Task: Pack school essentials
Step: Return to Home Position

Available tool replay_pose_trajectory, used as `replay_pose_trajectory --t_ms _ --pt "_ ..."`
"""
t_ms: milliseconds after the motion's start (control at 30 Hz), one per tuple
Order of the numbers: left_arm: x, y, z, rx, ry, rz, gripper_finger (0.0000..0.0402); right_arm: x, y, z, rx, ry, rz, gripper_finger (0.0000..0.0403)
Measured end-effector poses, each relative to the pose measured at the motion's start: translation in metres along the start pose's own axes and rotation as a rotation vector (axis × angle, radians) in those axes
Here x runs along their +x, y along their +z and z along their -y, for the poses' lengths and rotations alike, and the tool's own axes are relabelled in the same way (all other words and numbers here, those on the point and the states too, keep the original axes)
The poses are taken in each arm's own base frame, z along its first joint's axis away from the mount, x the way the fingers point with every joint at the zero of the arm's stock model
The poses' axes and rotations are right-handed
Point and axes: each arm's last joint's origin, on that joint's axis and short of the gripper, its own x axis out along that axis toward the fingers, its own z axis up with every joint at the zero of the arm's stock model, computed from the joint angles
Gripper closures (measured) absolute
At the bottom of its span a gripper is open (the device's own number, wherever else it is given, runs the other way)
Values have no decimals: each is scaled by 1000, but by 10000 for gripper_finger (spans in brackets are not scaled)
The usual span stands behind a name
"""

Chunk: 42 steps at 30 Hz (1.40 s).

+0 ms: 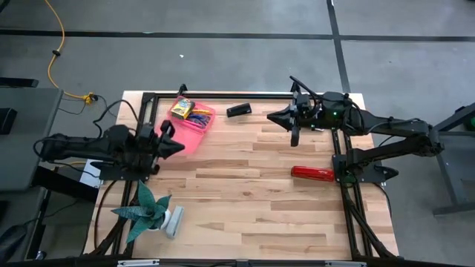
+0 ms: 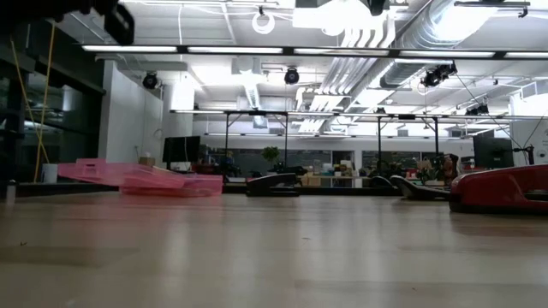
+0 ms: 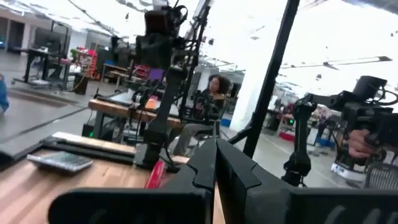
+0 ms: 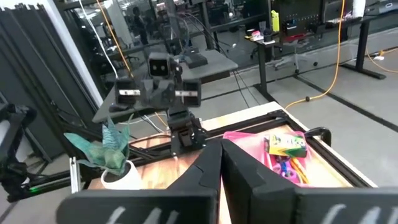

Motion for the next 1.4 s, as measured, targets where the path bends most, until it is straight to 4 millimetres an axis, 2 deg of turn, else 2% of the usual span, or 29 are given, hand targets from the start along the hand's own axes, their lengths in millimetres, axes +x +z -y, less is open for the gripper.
replay_pose_trajectory --t_ms 200,400,633,800,900,1000,1300,1400 --pt "-22 -32 -6 -51 -11 21 401 0 -1 0 42 -2 -10 402" --pt "-36 -56 -12 -98 1 75 401 0 -4 1 96 -5 -39 402" --pt "-38 -66 -16 -83 70 -15 401 -5 -12 0 151 32 -147 403" --pt "-38 -67 -16 -106 70 -29 401 -17 -18 -1 148 64 -248 403" --pt "-38 -70 -18 -122 95 -58 401 -28 -19 -2 121 96 -249 403" --pt "-38 -71 -18 -124 101 -71 401 -42 -34 -1 126 135 -201 403" --pt "-38 -71 -18 -124 103 -68 401 -106 -101 10 206 153 55 403" --pt "-38 -71 -18 -124 103 -68 401 -119 -123 11 243 185 134 403"
